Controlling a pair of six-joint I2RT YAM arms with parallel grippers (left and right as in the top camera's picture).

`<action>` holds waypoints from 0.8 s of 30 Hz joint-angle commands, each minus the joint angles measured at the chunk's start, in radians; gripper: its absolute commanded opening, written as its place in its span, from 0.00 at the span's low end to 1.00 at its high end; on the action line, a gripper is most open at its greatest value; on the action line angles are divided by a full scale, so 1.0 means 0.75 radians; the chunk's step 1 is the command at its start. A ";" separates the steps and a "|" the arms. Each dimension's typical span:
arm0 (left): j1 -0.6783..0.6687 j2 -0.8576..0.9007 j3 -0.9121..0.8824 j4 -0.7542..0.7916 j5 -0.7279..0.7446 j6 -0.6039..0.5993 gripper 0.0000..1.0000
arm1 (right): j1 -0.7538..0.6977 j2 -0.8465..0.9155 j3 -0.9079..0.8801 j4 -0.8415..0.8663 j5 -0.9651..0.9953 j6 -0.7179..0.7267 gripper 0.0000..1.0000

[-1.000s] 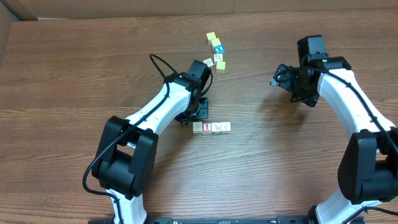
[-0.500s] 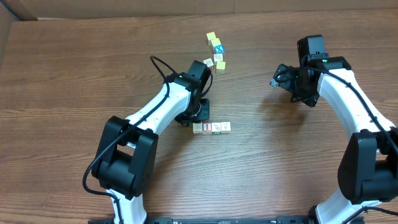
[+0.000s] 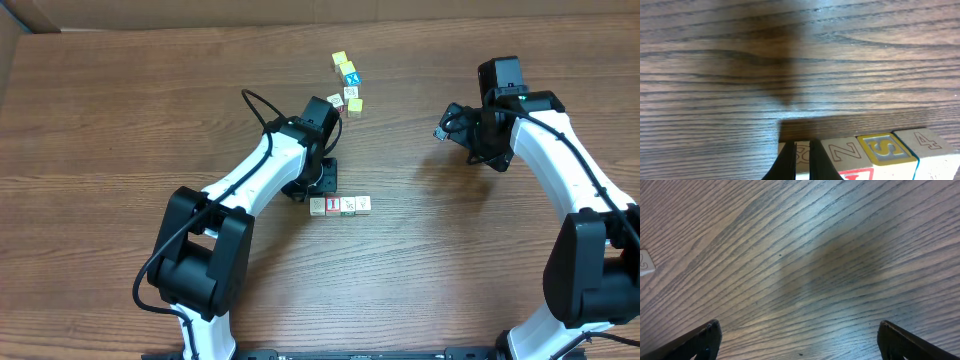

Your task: Flip 4 blocks

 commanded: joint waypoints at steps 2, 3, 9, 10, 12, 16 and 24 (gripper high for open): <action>0.051 0.004 0.084 -0.010 0.000 -0.014 0.04 | -0.003 -0.004 0.015 0.008 0.012 -0.006 1.00; 0.064 0.004 0.109 -0.027 0.000 -0.015 0.04 | -0.003 -0.004 0.015 0.007 0.013 -0.006 1.00; 0.109 0.004 0.174 -0.191 -0.001 -0.014 0.04 | -0.003 -0.004 0.015 0.009 0.012 -0.006 1.00; 0.110 0.005 0.170 -0.225 -0.001 -0.014 0.04 | -0.003 -0.004 0.015 0.009 0.012 -0.006 1.00; 0.106 0.005 0.156 -0.275 -0.002 -0.014 0.04 | -0.003 -0.004 0.015 0.008 0.012 -0.006 1.00; 0.082 0.005 0.101 -0.296 -0.006 -0.014 0.04 | -0.003 -0.004 0.015 0.008 0.012 -0.006 1.00; 0.066 0.005 -0.010 -0.205 0.001 -0.020 0.04 | -0.002 -0.004 0.015 0.008 0.012 -0.006 1.00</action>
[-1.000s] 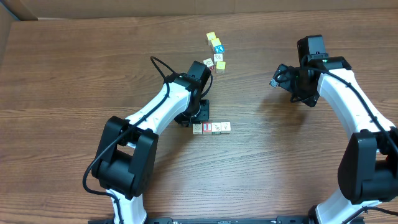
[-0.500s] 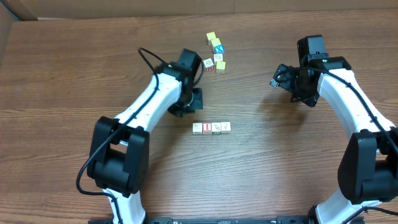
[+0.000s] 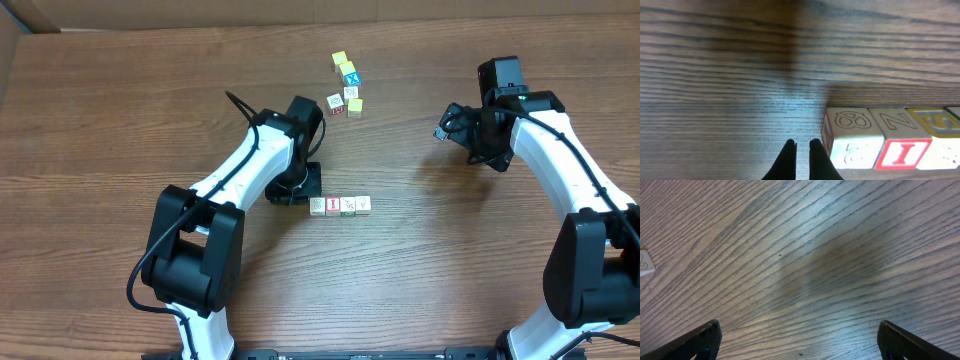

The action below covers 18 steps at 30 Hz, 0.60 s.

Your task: Flip 4 blocks

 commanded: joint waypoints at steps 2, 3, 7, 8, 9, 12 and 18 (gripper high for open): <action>-0.003 0.005 -0.028 0.012 0.002 -0.019 0.04 | -0.001 -0.004 0.015 0.007 0.013 -0.006 1.00; -0.003 0.005 -0.028 0.012 0.006 -0.019 0.04 | -0.001 -0.004 0.015 0.007 0.013 -0.006 1.00; -0.003 0.005 -0.028 0.013 0.055 -0.018 0.04 | -0.003 -0.004 0.015 0.007 0.013 -0.006 1.00; -0.003 0.005 -0.028 0.013 0.077 -0.018 0.03 | -0.003 -0.004 0.015 0.007 0.013 -0.006 1.00; -0.003 0.005 -0.028 0.012 0.086 -0.019 0.04 | -0.003 -0.004 0.015 0.007 0.013 -0.006 1.00; -0.003 0.005 -0.028 0.013 0.106 -0.018 0.04 | -0.003 -0.004 0.015 0.007 0.013 -0.006 1.00; -0.003 0.005 -0.028 0.012 0.123 -0.018 0.04 | -0.003 -0.004 0.015 0.007 0.013 -0.006 1.00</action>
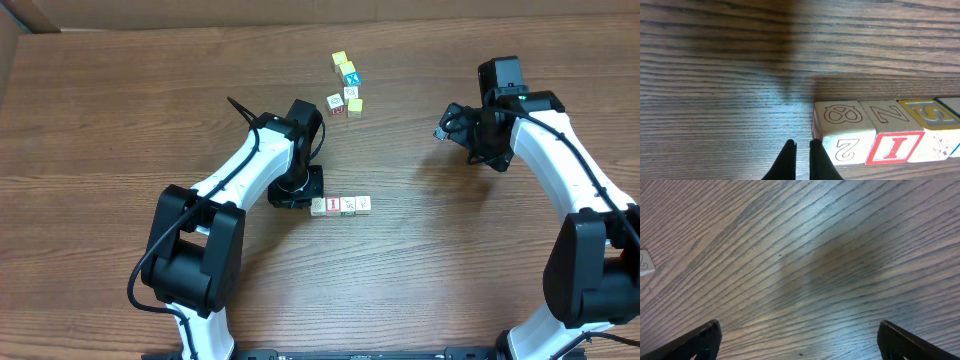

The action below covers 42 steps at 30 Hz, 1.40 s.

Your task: Flip 4 blocks

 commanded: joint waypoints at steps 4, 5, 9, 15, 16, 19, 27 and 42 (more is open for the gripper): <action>-0.003 0.005 -0.010 0.002 0.033 -0.013 0.04 | -0.003 -0.004 0.015 0.008 0.013 -0.005 1.00; -0.003 0.005 -0.010 0.002 0.027 -0.013 0.04 | -0.003 -0.004 0.015 0.008 0.013 -0.005 1.00; 0.008 0.004 -0.009 0.002 0.012 -0.008 0.04 | -0.003 -0.004 0.015 0.008 0.013 -0.005 1.00; 0.052 0.002 0.012 -0.007 0.013 0.011 0.04 | -0.003 -0.004 0.015 0.018 0.013 -0.005 1.00; 0.063 0.002 0.027 -0.018 0.014 0.025 0.04 | -0.003 -0.004 0.015 0.018 0.013 -0.005 1.00; 0.094 0.001 0.098 -0.094 0.014 0.064 0.04 | -0.003 -0.004 0.015 0.017 0.013 -0.005 1.00; 0.141 -0.099 0.230 -0.207 0.075 0.107 0.04 | -0.003 -0.004 0.015 0.017 0.013 -0.005 1.00; 0.139 -0.288 0.237 -0.310 0.303 0.096 0.04 | -0.003 -0.004 0.015 0.018 0.013 -0.005 1.00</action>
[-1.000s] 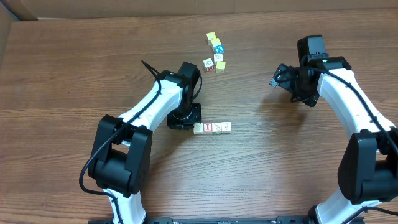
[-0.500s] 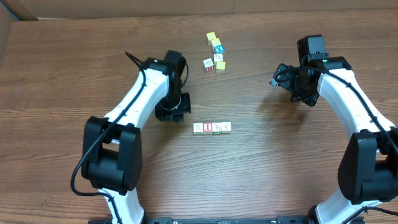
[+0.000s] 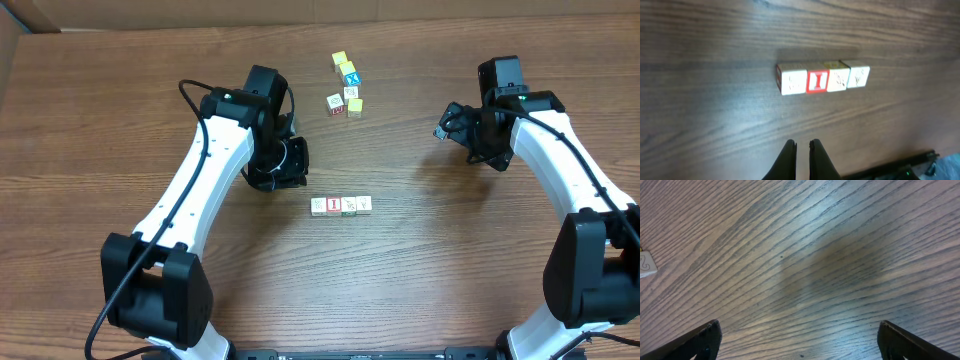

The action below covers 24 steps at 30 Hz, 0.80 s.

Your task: Flip 4 blocks

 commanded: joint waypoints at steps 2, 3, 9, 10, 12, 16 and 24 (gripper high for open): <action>-0.002 -0.043 0.032 -0.073 0.038 0.020 0.04 | -0.003 -0.004 0.015 0.008 0.013 -0.006 1.00; -0.002 -0.043 0.032 -0.106 0.020 0.020 0.04 | -0.003 -0.004 0.015 0.008 0.013 -0.006 1.00; -0.003 -0.043 0.028 -0.262 -0.142 0.020 0.04 | -0.003 -0.004 0.015 0.008 0.013 -0.006 1.00; -0.003 -0.043 0.028 -0.270 -0.140 0.019 0.04 | -0.003 -0.004 0.015 0.008 0.013 -0.006 1.00; -0.003 -0.043 0.027 -0.269 -0.140 0.012 0.04 | -0.003 -0.004 0.015 0.008 0.013 -0.006 1.00; -0.021 -0.043 0.026 -0.254 -0.141 0.009 0.04 | -0.003 -0.004 0.015 0.031 0.001 0.009 1.00; -0.070 -0.043 0.022 -0.247 -0.174 0.007 0.04 | -0.003 -0.004 0.015 0.033 -0.464 0.009 1.00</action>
